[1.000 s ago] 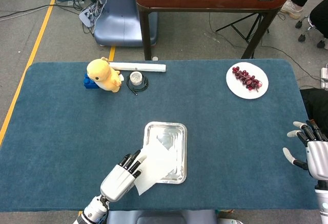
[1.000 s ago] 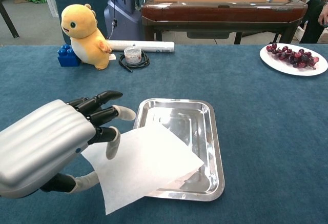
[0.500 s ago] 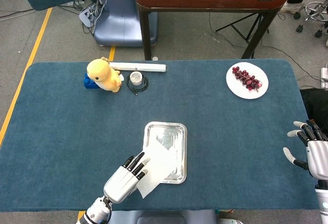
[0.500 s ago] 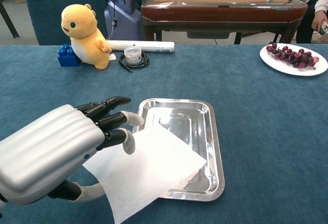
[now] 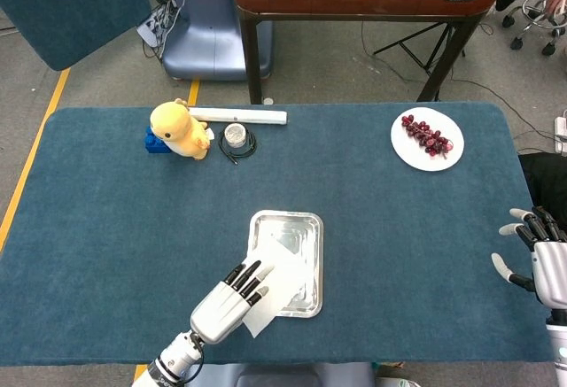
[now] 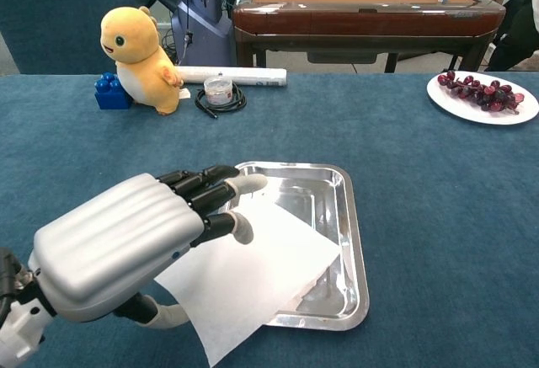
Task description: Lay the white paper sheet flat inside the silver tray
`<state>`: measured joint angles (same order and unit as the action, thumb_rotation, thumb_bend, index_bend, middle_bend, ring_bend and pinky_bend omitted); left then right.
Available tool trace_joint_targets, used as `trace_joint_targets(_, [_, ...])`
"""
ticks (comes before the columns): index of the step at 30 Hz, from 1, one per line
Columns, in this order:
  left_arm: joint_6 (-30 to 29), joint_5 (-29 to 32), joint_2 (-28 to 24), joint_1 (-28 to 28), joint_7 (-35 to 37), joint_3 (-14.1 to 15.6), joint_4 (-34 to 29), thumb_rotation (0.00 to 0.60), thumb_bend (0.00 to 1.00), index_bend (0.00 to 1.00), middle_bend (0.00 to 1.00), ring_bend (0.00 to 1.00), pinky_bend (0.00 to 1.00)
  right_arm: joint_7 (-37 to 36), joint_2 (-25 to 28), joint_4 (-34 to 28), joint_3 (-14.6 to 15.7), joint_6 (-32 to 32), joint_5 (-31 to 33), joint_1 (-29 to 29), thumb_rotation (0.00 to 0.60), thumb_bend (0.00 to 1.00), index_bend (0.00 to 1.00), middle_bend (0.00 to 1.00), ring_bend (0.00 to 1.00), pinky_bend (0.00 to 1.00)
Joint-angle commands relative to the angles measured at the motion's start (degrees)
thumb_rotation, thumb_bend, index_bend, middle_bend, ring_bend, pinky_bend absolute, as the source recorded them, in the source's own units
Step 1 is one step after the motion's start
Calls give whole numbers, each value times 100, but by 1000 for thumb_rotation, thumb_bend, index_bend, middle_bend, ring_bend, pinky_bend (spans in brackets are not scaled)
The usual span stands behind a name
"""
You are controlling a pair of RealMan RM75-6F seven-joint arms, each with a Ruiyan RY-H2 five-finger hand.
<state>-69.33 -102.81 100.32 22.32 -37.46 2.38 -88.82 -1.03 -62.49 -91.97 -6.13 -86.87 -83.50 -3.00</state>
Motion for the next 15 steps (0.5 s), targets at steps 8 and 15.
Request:
trace_joint_targets(8, [182,252,25,76,-155,-71,-199,600,59,281,36,0,165,-5,-6,14,-6,18,19,-8,600,266,408,245,120,322])
trace_joint_targets(15, [251,316,82,130,-243,-69,-304,600,59,283,36,0,164,-1,-11,21,-3,38,25,-16,600,266,408,245,120,322])
